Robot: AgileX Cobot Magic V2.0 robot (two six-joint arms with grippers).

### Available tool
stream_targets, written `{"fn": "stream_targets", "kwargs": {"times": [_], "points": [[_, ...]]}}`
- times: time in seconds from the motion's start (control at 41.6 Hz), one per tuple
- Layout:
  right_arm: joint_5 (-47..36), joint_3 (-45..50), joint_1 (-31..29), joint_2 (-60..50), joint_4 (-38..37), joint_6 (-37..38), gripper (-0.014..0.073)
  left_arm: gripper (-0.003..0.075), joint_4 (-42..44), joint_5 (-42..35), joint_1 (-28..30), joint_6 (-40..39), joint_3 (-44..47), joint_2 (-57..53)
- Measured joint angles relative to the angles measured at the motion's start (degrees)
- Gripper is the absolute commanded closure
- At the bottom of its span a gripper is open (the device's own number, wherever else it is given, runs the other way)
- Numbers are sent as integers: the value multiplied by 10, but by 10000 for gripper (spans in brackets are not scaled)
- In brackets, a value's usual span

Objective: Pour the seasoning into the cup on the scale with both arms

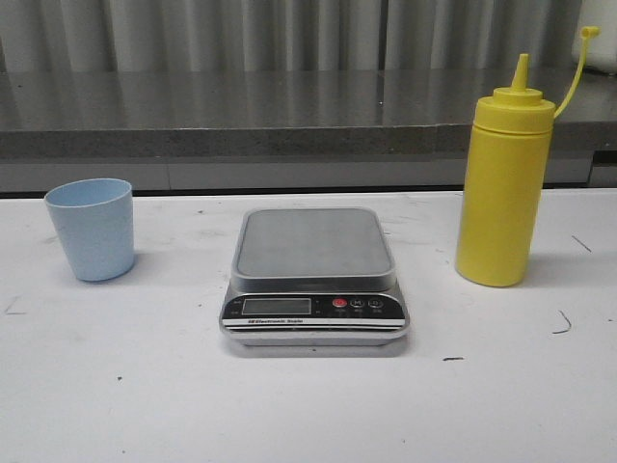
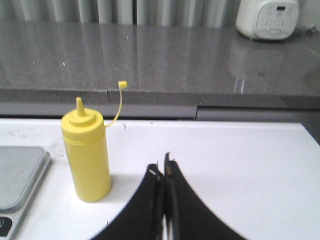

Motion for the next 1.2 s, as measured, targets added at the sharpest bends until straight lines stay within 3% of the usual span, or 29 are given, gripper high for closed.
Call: {"fn": "stream_targets", "kwargs": {"times": [0.361, 0.433, 0.505, 0.577, 0.649, 0.745, 0.794, 0.89, 1.202], "points": [[15, -5, 0, 150, 0, 0, 708, 740, 0, 19, 0, 0, -2, 96], [16, -5, 3, 167, 0, 0, 664, 739, 0, 26, 0, 0, -2, 110], [16, -5, 13, 177, 0, 0, 558, 732, 0, 35, 0, 0, -2, 126], [16, -5, 25, 181, 0, 0, 421, 675, 2, 44, 0, 0, -2, 143], [16, -5, 39, 181, 0, -4, 260, 568, 7, 50, 0, 0, -2, 163], [17, -5, 54, 181, 0, -12, 76, 374, 10, 51, 0, 0, -2, 187], [17, -5, 58, 181, 0, -13, 26, 295, 11, 51, 0, 0, -2, 197], [17, -5, 59, 181, 0, -17, 13, 235, 11, 51, 0, 0, -2, 221], [17, -5, 59, 181, 0, -17, 13, 238, 11, 105, -40, 1, -77, 363]]}}
